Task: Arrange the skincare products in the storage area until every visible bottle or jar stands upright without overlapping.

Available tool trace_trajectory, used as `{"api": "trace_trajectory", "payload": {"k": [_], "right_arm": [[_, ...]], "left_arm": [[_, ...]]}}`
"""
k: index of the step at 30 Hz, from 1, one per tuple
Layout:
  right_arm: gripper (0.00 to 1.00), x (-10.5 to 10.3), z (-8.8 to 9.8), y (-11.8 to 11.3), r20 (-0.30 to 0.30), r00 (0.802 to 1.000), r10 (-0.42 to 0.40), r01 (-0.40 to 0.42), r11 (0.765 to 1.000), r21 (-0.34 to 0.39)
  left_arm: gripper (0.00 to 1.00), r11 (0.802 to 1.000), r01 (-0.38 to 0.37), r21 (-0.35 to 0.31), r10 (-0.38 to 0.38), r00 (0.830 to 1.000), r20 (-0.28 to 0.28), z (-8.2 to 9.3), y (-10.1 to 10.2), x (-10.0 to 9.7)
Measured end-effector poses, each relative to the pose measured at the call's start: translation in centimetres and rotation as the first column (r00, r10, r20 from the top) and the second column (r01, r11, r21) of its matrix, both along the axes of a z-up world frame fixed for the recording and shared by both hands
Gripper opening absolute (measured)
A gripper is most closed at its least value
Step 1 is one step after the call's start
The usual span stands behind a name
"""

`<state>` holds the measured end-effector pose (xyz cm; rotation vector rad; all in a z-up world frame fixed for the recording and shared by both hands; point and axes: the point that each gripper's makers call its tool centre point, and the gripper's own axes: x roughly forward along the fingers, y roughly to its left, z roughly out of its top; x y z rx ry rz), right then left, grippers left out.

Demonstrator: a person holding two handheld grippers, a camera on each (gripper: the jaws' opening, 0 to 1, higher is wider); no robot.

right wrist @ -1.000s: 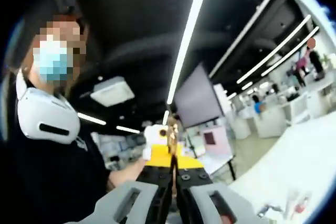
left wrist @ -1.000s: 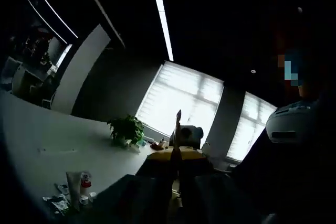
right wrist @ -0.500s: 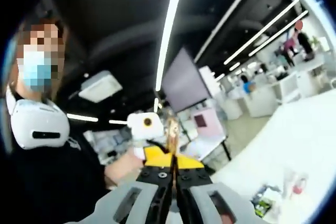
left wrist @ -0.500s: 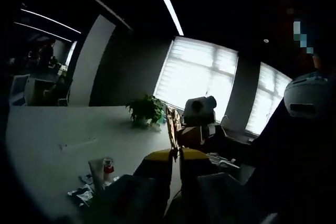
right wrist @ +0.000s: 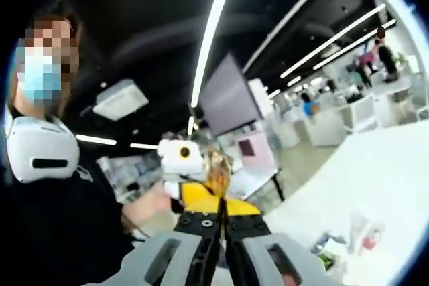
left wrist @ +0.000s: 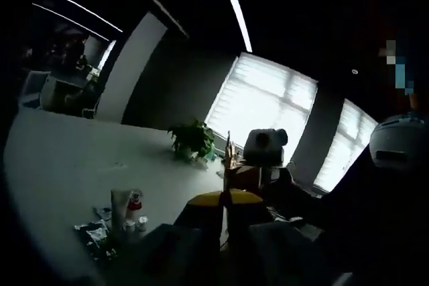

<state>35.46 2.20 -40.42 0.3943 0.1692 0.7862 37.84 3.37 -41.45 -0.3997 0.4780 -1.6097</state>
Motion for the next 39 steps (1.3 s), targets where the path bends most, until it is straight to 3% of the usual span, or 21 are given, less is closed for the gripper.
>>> {"api": "trace_trajectory", "payload": {"k": [6,7,11,12,17,27,34,35,39], "right_arm": [[0.0,0.2,-0.6,-0.2,0.024,1.0,-0.019,0.02,0.998,-0.056],[0.0,0.3,-0.7,-0.2,0.027,0.999,-0.023,0.024,0.997,-0.067],[0.01,0.7,-2.4,-0.8,0.061,0.997,-0.051,0.062,0.979,-0.192],[0.05,1.0,-3.1,-1.2,0.063,0.997,-0.055,0.068,0.971,-0.231],[0.36,1.1,-4.7,-0.7,0.056,0.996,-0.069,0.082,0.958,-0.276],[0.77,2.0,-6.9,-3.4,0.068,0.975,-0.212,0.222,0.93,-0.293],[0.97,1.9,-8.0,-6.4,0.071,0.952,-0.297,0.304,0.905,-0.298],[0.99,2.0,-8.5,-7.2,0.064,0.944,-0.324,0.327,0.892,-0.312],[0.99,1.8,-9.9,-8.5,0.034,0.933,-0.358,0.348,0.876,-0.335]], "left_arm": [[0.06,1.0,-0.014,0.005,0.015,0.995,-0.097,-0.9,0.0,0.4],[0.06,1.0,-0.022,0.012,0.024,0.991,-0.135,-1.1,0.0,0.5],[0.06,0.999,-0.032,0.012,0.033,0.984,-0.177,-2.0,0.1,0.8],[0.06,0.999,-0.034,0.017,0.036,0.982,-0.184,-2.3,0.3,0.9],[0.06,0.998,-0.052,0.044,0.06,0.977,-0.203,-3.3,0.8,1.6],[0.06,0.982,-0.102,0.16,0.143,0.952,-0.27,-8.0,2.0,3.8],[0.06,0.967,-0.118,0.224,0.191,0.921,-0.339,-11.6,2.5,5.7],[0.06,0.965,-0.118,0.235,0.197,0.918,-0.344,-12.1,2.5,5.9],[0.06,0.955,-0.127,0.27,0.224,0.903,-0.367,-13.8,2.7,6.5]]}}
